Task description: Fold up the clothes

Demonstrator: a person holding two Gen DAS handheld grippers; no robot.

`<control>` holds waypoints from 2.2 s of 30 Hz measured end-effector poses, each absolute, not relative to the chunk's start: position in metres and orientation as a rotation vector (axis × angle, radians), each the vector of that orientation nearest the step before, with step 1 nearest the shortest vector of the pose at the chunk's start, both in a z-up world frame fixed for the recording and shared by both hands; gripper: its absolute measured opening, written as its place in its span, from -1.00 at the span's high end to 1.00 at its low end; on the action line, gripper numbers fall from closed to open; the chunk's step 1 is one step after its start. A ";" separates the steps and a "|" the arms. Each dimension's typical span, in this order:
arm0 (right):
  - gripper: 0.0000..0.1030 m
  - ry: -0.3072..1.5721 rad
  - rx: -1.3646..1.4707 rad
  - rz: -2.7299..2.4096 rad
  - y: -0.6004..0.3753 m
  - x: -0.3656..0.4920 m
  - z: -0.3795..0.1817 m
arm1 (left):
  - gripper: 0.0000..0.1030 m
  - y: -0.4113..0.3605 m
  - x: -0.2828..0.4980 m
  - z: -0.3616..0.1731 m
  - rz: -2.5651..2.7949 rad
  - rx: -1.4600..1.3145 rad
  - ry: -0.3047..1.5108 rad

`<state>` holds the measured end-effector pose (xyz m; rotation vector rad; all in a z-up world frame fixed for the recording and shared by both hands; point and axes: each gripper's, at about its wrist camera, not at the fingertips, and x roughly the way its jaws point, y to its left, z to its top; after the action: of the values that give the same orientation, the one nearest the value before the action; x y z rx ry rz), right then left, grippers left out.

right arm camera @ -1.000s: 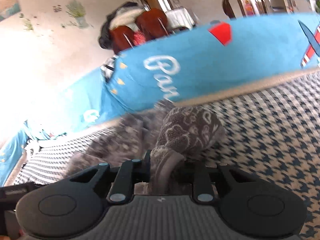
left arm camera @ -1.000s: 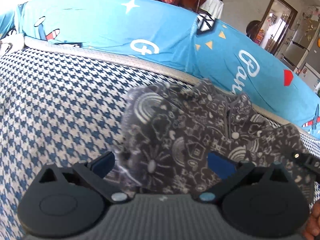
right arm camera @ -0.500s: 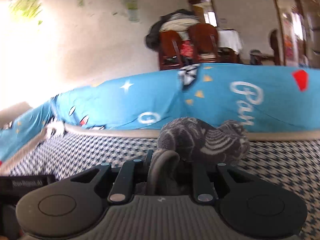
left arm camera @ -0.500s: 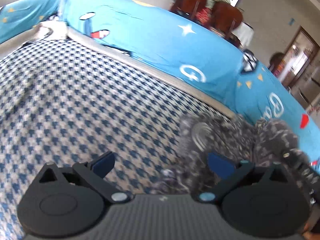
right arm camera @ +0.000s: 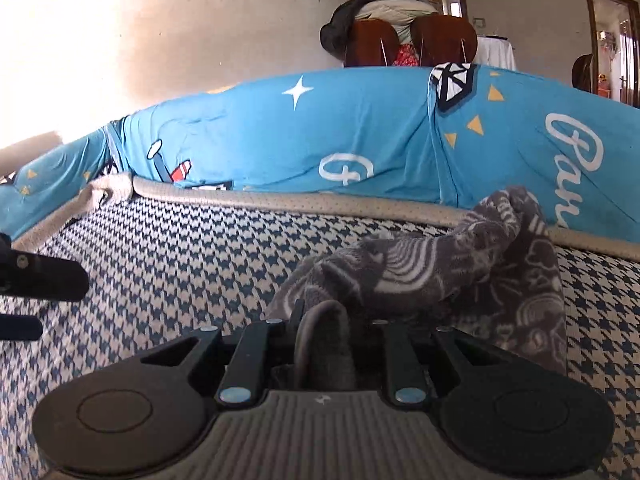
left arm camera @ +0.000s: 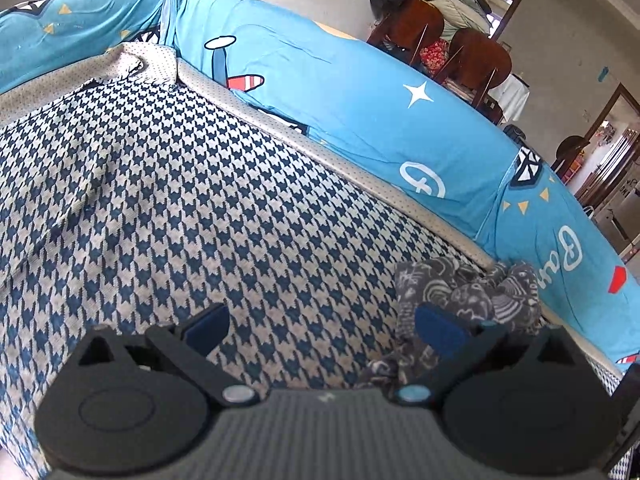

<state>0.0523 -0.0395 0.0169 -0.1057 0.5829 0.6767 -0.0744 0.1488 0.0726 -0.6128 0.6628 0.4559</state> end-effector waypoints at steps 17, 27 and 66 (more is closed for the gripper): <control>-0.05 0.623 0.034 0.791 -0.071 0.042 0.052 | -1.00 0.144 -0.069 0.072 0.455 -0.605 0.671; -0.05 0.750 0.187 0.591 -0.098 0.078 0.036 | -1.00 0.138 -0.068 0.072 0.441 -0.611 0.674; -0.06 0.797 0.314 0.532 -0.107 0.129 0.041 | -1.00 0.127 -0.061 0.061 0.425 -0.584 0.730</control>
<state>0.1287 -0.1072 0.0407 0.3138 0.7975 0.5323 -0.0605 0.1265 0.0611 -0.5843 0.7305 0.4247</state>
